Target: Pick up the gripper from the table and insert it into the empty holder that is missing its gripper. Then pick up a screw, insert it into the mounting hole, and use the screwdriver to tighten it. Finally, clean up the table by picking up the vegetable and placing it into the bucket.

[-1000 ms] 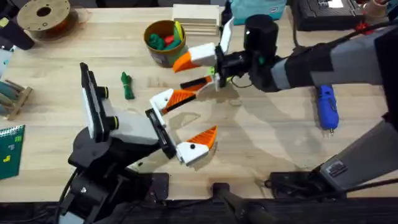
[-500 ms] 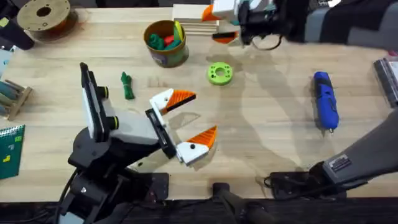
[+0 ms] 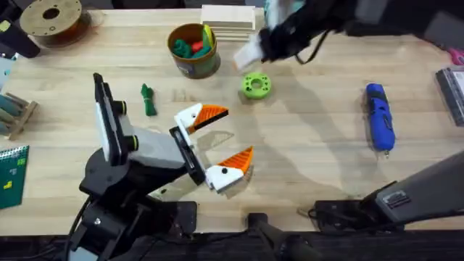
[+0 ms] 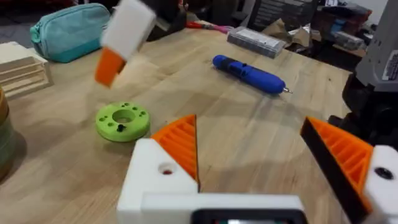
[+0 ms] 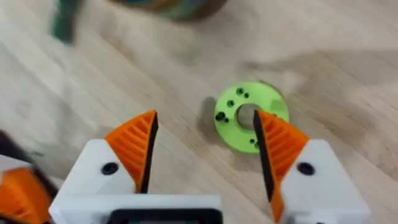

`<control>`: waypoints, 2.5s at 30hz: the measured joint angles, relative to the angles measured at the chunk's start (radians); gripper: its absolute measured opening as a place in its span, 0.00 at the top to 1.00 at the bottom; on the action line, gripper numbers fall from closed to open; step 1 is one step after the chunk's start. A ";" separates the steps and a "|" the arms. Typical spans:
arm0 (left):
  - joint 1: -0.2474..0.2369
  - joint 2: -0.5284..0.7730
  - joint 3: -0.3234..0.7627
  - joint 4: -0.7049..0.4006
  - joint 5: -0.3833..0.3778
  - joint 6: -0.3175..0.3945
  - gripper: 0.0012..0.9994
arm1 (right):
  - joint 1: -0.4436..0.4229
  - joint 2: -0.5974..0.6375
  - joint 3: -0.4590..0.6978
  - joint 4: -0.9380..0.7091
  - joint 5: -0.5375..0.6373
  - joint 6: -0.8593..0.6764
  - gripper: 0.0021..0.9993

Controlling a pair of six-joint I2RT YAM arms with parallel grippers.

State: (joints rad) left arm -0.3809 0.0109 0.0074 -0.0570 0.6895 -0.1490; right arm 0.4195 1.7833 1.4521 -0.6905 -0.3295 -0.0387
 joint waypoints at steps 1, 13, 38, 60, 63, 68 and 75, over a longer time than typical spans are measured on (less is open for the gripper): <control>0.000 0.000 0.000 0.000 0.000 0.000 0.01 | 0.028 0.008 0.000 -0.008 0.039 -0.023 0.16; 0.000 0.000 0.000 0.000 0.000 0.000 0.01 | 0.184 0.105 0.000 -0.018 0.299 -0.116 0.52; 0.000 0.000 0.000 0.000 0.000 0.000 0.01 | 0.181 0.172 0.000 -0.011 0.351 -0.119 0.90; 0.000 0.000 0.000 0.000 0.000 0.000 0.01 | 0.180 0.090 0.080 -0.152 0.359 -0.119 0.99; 0.000 0.000 0.000 0.000 0.000 0.000 0.01 | 0.180 0.039 0.148 -0.223 0.358 -0.119 0.99; 0.000 0.000 0.000 0.000 0.000 0.000 0.01 | 0.188 -0.002 0.302 -0.398 0.358 -0.119 0.99; 0.000 0.000 0.000 0.000 0.000 0.000 0.01 | 0.264 -0.003 0.541 -0.529 0.282 -0.142 1.00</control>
State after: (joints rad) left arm -0.3809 0.0109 0.0074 -0.0570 0.6895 -0.1490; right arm 0.6839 1.7805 1.9929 -1.2195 -0.0472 -0.1804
